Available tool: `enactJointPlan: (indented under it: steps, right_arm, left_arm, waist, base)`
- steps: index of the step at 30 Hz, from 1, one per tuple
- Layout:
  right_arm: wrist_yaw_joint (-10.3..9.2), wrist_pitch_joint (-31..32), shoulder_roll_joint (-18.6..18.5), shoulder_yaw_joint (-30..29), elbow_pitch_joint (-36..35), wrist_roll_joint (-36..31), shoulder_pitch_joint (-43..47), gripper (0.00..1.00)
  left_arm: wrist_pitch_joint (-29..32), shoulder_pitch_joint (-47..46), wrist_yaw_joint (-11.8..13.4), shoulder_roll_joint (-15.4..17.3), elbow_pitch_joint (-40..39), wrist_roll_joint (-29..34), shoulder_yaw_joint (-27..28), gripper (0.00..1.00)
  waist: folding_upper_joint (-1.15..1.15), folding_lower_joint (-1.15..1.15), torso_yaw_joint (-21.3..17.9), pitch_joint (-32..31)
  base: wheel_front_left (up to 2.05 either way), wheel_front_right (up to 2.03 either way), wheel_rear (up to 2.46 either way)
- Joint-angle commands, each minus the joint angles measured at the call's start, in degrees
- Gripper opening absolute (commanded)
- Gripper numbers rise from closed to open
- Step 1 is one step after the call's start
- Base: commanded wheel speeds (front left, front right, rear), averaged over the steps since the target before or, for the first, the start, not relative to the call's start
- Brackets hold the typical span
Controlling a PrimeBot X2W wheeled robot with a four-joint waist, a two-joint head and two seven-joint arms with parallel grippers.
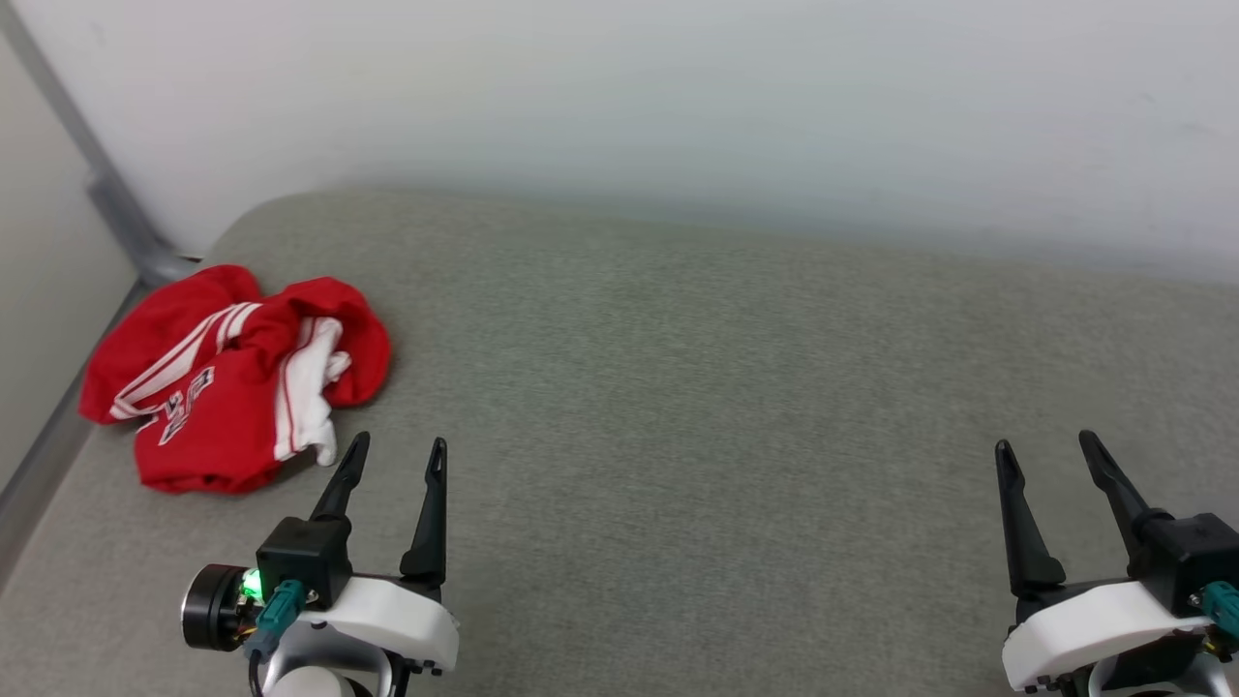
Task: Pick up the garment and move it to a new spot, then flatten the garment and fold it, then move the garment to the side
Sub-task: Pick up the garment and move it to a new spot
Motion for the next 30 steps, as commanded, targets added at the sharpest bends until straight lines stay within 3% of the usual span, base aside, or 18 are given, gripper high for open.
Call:
enactJointPlan:
  steps: [1,18,30]
  right_arm:
    - [-0.02,-0.22,-0.08,0.0,0.05,0.17,0.27,1.0]
    - [-0.02,-1.25,-0.07,1.53,1.79,1.72,-1.2,1.0]
    - [-0.02,-2.07,-0.08,2.26,3.05,1.72,-2.52,1.0]
  left_arm:
    - [-0.3,-0.19,-0.08,-0.05,0.18,0.08,0.34,1.0]
    - [-0.3,0.32,-1.62,-0.61,1.17,-2.34,4.64,1.0]
    - [-0.3,-0.05,-2.31,-0.69,1.91,-2.21,6.31,1.0]
  waist:
    - [0.0,0.0,1.74,-0.27]
    - [0.0,0.0,14.42,-0.42]
    - [0.0,0.0,18.15,0.3]
  base:
    - [0.0,0.0,0.0]
    - [0.0,0.0,0.0]
    - [0.0,0.0,0.0]
